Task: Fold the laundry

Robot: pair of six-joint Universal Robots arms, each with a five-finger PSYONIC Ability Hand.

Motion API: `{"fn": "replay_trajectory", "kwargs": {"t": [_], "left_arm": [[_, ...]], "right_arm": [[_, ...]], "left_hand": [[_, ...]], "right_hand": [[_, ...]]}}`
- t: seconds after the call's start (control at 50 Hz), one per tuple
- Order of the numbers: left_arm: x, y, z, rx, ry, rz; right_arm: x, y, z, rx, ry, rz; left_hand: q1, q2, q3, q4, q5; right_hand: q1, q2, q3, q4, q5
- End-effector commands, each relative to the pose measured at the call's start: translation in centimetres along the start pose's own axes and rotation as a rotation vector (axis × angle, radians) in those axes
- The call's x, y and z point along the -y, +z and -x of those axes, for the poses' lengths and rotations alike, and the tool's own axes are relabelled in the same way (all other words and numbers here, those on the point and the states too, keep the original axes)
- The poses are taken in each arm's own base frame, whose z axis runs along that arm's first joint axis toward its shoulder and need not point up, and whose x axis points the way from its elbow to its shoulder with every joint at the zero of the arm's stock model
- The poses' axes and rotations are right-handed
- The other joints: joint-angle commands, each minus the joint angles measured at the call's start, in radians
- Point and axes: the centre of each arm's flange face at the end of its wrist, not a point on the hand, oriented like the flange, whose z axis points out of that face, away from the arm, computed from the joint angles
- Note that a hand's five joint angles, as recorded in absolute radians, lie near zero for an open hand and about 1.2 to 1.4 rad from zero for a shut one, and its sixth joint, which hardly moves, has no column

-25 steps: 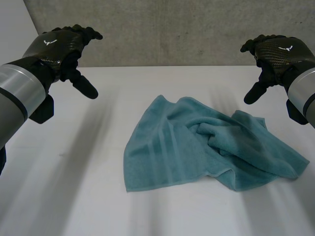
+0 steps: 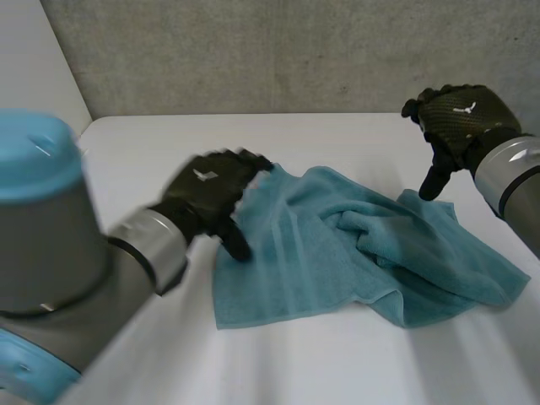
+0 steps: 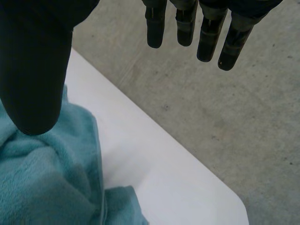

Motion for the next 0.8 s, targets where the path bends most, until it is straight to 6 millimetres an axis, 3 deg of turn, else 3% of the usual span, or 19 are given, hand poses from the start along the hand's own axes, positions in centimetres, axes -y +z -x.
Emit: {"fn": "replay_trajectory", "kwargs": {"t": [0.02, 0.04, 0.08, 0.14, 0.28, 0.34, 0.52, 0.68, 0.76, 0.8], "left_arm": [[-3.1, 1.7, -6.0, -0.097, 0.041, -0.082], [-3.1, 1.7, -6.0, -0.097, 0.041, -0.082], [-4.3, 2.5, -8.2, -0.139, 0.047, -0.097], [-5.8, 3.1, -9.8, -0.178, 0.056, -0.081], [-8.8, 4.2, -12.7, -0.241, 0.075, -0.045], [-10.0, 5.1, -13.3, -0.252, 0.086, -0.037], [-12.8, 7.3, -13.6, -0.218, 0.094, -0.015], [-12.8, 9.3, -13.0, -0.146, 0.081, -0.101], [-12.7, 9.7, -12.8, -0.129, 0.101, -0.123], [-12.4, 10.2, -11.8, -0.084, 0.129, -0.134]], "right_arm": [[-2.2, 0.5, 0.2, -0.008, 0.008, 0.036], [-2.8, 0.4, 0.4, -0.007, 0.01, 0.044], [-3.4, 0.2, 0.5, -0.007, 0.012, 0.052], [-4.8, 0.1, 0.3, -0.023, 0.016, 0.077], [-8.8, -0.1, -2.7, -0.107, 0.052, 0.189], [-9.9, -0.3, -3.0, -0.097, 0.067, 0.212], [-11.6, -0.9, -4.2, -0.109, 0.1, 0.233], [-12.0, -1.0, -4.2, -0.106, 0.105, 0.239], [-12.0, -1.1, -4.1, -0.105, 0.106, 0.24], [-12.0, -1.1, -4.1, -0.105, 0.106, 0.242]], "left_hand": [[-0.01, 0.009, -0.006, 0.007, 0.02], [-0.01, 0.009, -0.006, 0.007, 0.02], [-0.01, 0.009, -0.006, 0.007, 0.02], [-0.007, 0.012, -0.003, 0.01, 0.023], [-0.001, 0.018, 0.003, 0.015, 0.029], [0.008, 0.027, 0.011, 0.024, 0.038], [0.157, 0.176, 0.161, 0.174, 0.187], [0.48, 0.499, 0.483, 0.496, 0.509], [0.518, 0.538, 0.522, 0.535, 0.548], [0.632, 0.651, 0.636, 0.649, 0.662]], "right_hand": [[-0.038, -0.049, -0.043, -0.06, -0.061], [-0.038, -0.049, -0.043, -0.06, -0.061], [-0.038, -0.049, -0.043, -0.06, -0.061], [-0.038, -0.049, -0.043, -0.06, -0.061], [-0.038, -0.049, -0.043, -0.06, -0.061], [-0.038, -0.049, -0.043, -0.06, -0.061], [-0.038, -0.049, -0.043, -0.06, -0.061], [-0.038, -0.049, -0.043, -0.06, -0.061], [-0.038, -0.049, -0.043, -0.06, -0.061], [-0.038, -0.049, -0.043, -0.06, -0.061]]}}
